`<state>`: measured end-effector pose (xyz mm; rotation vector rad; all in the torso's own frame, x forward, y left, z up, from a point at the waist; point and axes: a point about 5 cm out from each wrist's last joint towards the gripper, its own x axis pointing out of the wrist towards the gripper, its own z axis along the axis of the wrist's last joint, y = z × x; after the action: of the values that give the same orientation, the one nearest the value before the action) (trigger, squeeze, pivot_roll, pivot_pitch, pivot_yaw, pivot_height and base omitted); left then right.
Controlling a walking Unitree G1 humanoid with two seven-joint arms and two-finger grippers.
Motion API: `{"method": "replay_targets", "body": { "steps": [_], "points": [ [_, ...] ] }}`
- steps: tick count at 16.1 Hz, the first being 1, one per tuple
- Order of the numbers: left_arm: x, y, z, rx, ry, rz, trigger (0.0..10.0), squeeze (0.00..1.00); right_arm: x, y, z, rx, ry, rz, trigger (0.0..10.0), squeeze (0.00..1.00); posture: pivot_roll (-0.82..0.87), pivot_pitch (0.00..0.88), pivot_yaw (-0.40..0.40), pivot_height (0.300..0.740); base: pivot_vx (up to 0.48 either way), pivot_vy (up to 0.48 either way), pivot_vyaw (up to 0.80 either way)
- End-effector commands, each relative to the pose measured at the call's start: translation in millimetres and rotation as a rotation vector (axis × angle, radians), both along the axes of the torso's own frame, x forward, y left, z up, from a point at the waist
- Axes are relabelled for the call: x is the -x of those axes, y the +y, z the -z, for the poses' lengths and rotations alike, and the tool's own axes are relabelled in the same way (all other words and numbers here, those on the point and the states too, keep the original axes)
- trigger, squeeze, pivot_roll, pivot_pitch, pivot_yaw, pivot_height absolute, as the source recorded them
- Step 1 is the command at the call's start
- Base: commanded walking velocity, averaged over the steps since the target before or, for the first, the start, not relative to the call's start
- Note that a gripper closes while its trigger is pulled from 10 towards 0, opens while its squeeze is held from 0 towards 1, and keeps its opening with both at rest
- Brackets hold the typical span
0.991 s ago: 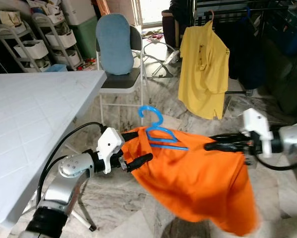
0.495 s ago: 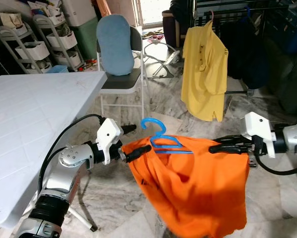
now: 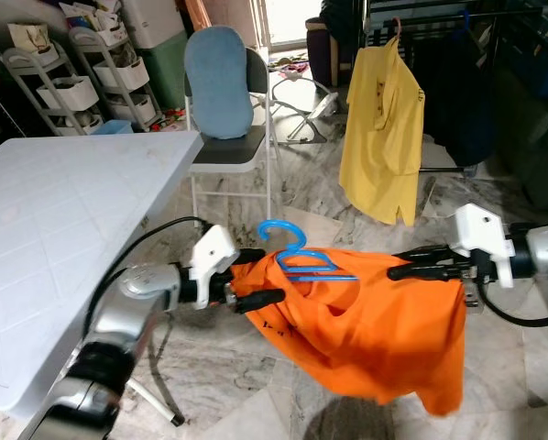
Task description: Hang hanger
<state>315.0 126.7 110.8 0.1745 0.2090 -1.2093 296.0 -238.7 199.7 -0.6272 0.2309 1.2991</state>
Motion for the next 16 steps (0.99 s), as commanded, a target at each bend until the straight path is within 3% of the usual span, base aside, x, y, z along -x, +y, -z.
{"method": "replay_targets", "body": {
  "steps": [1,2,3,16],
  "points": [
    [-4.3,1.5,-2.8,-0.020,-0.008,0.008,8.7,0.00,1.6,4.9,-13.3,-0.019,-0.042,-0.051,10.0,0.00,-0.17,0.000,0.191,0.740,0.000,0.000,0.00],
    [-4.8,-0.9,-3.7,-0.002,0.003,0.032,4.0,0.00,1.7,3.1,-14.3,-0.017,-0.043,-0.046,10.0,0.00,-0.18,0.000,0.193,0.740,0.000,0.000,0.00],
    [-5.0,-2.3,-4.2,0.016,0.016,0.040,0.0,0.00,1.4,2.5,-14.9,-0.017,-0.046,-0.043,10.0,0.00,-0.18,0.000,0.195,0.740,0.000,0.000,0.00],
    [-10.6,-5.6,-6.3,0.042,0.061,0.113,0.0,0.00,-6.6,11.1,-10.5,-0.055,-0.059,-0.023,10.0,0.00,-0.17,0.000,0.188,0.740,0.000,0.000,0.00]
  ]
}}
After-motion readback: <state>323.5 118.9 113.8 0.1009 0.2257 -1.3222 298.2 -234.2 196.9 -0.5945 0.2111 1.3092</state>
